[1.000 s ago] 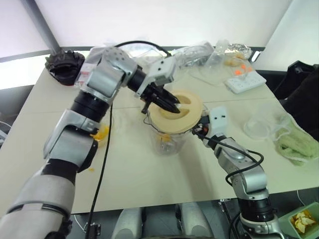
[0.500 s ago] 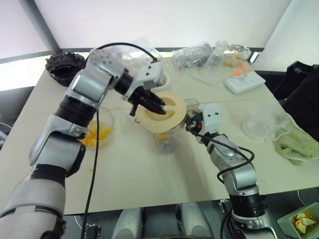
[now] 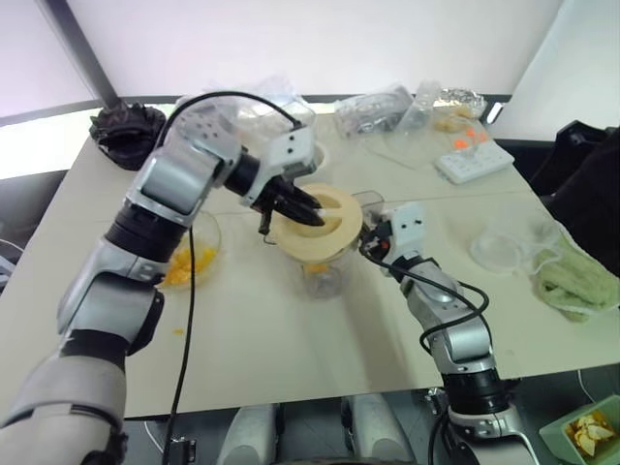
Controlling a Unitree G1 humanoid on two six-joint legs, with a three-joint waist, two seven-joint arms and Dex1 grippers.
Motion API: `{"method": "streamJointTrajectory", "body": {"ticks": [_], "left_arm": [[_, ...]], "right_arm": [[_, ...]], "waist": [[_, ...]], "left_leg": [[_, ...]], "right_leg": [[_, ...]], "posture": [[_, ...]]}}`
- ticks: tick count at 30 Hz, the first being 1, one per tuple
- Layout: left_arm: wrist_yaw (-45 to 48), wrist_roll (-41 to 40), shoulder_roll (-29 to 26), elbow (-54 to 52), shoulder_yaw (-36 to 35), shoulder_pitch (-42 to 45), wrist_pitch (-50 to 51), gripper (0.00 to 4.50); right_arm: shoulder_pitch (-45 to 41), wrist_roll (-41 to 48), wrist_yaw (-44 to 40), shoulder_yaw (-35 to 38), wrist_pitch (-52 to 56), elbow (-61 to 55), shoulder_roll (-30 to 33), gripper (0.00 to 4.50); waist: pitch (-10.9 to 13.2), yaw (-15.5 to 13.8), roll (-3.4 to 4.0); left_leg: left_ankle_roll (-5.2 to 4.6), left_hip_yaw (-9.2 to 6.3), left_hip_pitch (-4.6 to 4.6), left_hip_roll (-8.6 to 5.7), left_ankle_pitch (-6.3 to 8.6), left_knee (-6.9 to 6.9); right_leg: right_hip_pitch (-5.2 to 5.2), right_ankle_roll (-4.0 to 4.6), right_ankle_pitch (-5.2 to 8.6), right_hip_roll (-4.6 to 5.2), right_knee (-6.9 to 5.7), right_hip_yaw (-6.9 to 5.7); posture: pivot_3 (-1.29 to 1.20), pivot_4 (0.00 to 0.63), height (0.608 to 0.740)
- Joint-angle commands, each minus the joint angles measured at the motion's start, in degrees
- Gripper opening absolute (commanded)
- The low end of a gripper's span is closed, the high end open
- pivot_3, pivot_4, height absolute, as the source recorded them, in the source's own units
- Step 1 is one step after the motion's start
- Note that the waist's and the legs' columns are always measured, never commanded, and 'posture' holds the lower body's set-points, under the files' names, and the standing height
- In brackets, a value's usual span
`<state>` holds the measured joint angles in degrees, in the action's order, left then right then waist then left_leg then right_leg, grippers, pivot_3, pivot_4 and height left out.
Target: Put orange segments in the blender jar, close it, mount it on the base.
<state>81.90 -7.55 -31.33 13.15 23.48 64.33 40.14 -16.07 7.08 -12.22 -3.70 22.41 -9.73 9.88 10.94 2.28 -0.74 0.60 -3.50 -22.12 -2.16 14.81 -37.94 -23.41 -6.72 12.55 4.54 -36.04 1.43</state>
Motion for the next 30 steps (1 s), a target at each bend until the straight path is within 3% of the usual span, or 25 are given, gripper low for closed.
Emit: {"method": "streamJointTrajectory", "body": {"ticks": [1,7,17,28,30], "left_arm": [[-9.4,9.1,0.5,4.4,8.0,-4.0,8.4,0.26],[-14.7,8.9,2.0,4.4,8.8,-4.7,17.4,0.26],[-22.4,6.8,4.6,3.4,6.6,-4.7,29.2,0.26],[-25.5,4.7,5.7,0.5,3.2,-4.5,31.0,0.26],[-25.4,4.3,5.4,-0.7,2.8,-4.9,30.0,1.29]], "right_arm": [[-1.6,-0.6,0.7,1.4,-4.6,-4.8,-0.2,0.99],[0.2,-4.1,1.7,0.8,-6.7,-5.8,1.2,0.99],[2.0,-6.9,2.4,0.8,-9.5,-6.3,1.9,0.99],[2.1,-6.7,2.2,0.7,-9.8,-5.6,1.8,0.99],[1.9,-6.6,2.1,0.8,-9.9,-5.4,1.8,0.99]], "waist": [[-0.1,-0.1,0.07],[-0.5,-0.6,0.38],[-1.4,-1.6,0.78],[-1.4,-1.7,0.8],[-1.4,-1.6,0.8]], "left_leg": [[0.0,-0.01,0.09,0.0,0.0,0.0],[0.0,-0.13,0.76,0.03,0.03,0.06],[0.02,-0.34,0.82,-0.02,0.04,0.06],[0.04,-0.51,0.73,-0.16,0.05,0.11],[0.04,-0.51,0.73,-0.17,0.05,0.15]], "right_leg": [[0.1,0.07,0.08,0.02,0.02,0.0],[0.89,-0.04,0.5,0.13,0.27,-0.07],[1.08,-0.05,0.51,0.14,0.71,-0.1],[1.08,-0.15,0.58,0.26,0.9,-0.11],[1.07,-0.16,0.59,0.29,0.9,-0.11]], "posture": [[0.0,0.15,0.74],[0.0,0.15,0.74],[0.0,0.15,0.74],[0.0,0.15,0.74],[0.0,0.15,0.74]]}}
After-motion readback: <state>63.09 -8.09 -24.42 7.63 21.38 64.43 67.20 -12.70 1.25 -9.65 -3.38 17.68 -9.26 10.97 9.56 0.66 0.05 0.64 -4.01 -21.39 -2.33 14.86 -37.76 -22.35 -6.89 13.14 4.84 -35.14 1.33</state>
